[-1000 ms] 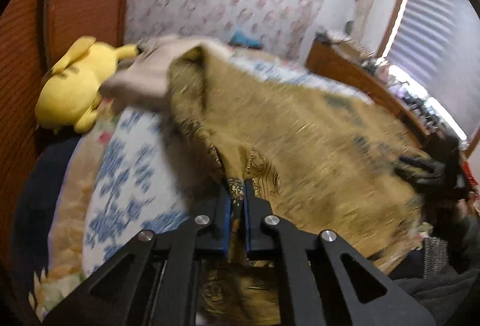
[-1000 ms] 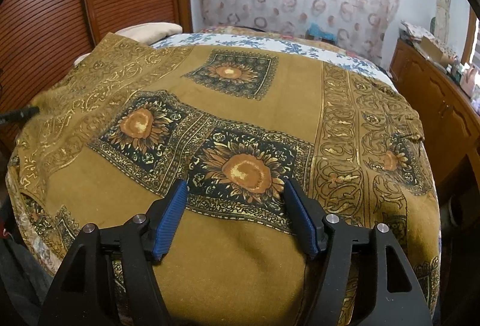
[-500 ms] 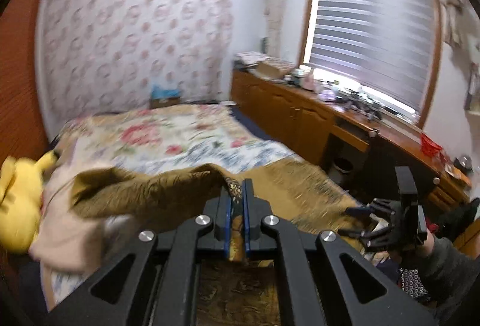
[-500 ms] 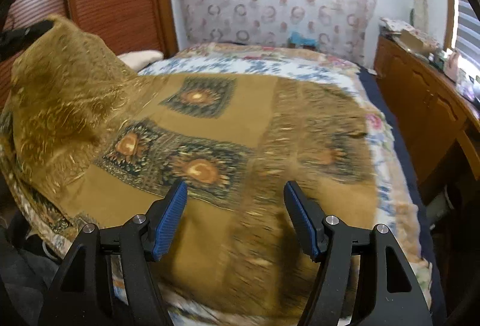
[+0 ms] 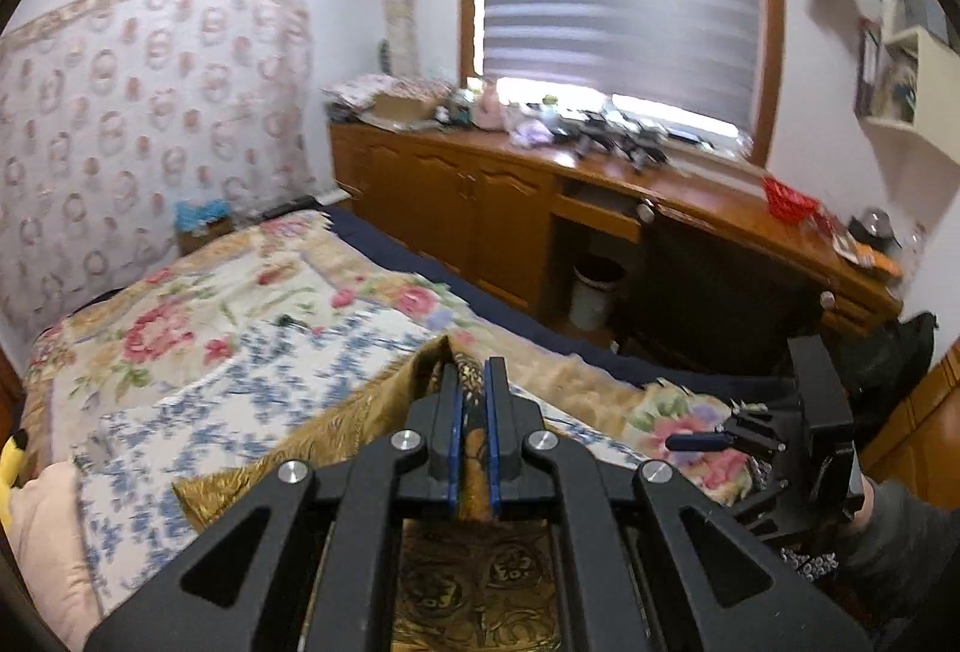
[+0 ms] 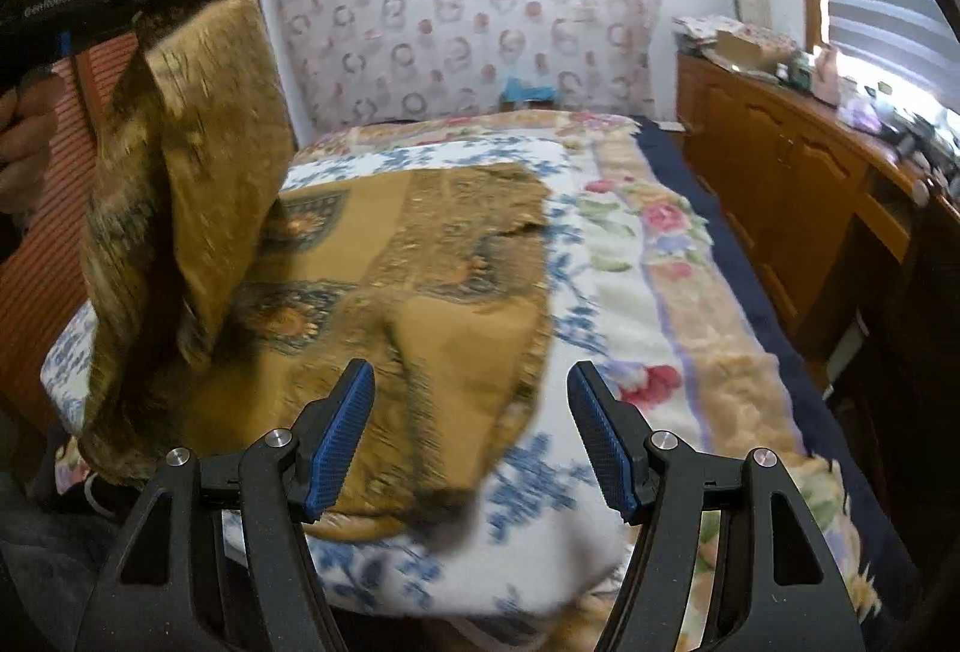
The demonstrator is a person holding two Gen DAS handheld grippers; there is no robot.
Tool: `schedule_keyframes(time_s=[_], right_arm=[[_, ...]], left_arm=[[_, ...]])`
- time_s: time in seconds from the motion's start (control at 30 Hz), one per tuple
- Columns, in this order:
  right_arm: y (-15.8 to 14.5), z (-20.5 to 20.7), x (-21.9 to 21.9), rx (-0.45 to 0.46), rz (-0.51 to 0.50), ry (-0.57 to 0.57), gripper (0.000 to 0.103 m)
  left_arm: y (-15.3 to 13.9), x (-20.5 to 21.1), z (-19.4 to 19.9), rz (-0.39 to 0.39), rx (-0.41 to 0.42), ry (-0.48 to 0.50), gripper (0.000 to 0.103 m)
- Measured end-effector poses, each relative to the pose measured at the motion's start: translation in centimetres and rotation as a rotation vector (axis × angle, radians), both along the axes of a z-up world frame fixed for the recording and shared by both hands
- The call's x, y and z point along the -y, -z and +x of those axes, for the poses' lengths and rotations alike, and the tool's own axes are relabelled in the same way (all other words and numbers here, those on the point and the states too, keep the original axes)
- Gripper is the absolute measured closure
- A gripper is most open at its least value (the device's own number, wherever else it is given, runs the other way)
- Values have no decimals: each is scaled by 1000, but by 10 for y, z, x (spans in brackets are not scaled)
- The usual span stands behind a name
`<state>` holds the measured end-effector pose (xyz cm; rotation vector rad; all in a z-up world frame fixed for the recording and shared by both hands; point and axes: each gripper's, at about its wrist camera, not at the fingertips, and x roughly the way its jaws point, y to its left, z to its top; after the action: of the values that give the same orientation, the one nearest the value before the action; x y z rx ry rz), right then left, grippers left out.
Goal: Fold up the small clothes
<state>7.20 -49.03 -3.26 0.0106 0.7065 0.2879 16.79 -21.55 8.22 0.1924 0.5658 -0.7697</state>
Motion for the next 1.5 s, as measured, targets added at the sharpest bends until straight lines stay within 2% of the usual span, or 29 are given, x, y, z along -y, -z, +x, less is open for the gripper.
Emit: schedule_keyframes(time_s=[0.23,0.37,0.47,0.53,0.6,0.8,1.17,1.5], right_arm=[[7,-8,22,-20,17,30,34],[9,-11,25,-25,25,30,34],[11,-10,25,-25,24,26,34],[11,-10,26,-24,21,29,34],[9,-10,26,-17,20,36,34],[1,-8,23,-2,14,37,34],[-15,13,-7,19,-13,-39,34],[-31,42,-61,36,-33,-161,34]], left_arm=[[29,51,7,75,-67,43,100],[41,62,7,105,-92,53,92],[39,59,0,107,-72,51,78],[37,50,-4,99,-67,55,72],[38,38,-8,100,-59,45,62],[70,-12,-6,112,-108,-28,50],[131,-94,-1,136,-208,-187,47],[169,-129,5,145,-278,-260,47]])
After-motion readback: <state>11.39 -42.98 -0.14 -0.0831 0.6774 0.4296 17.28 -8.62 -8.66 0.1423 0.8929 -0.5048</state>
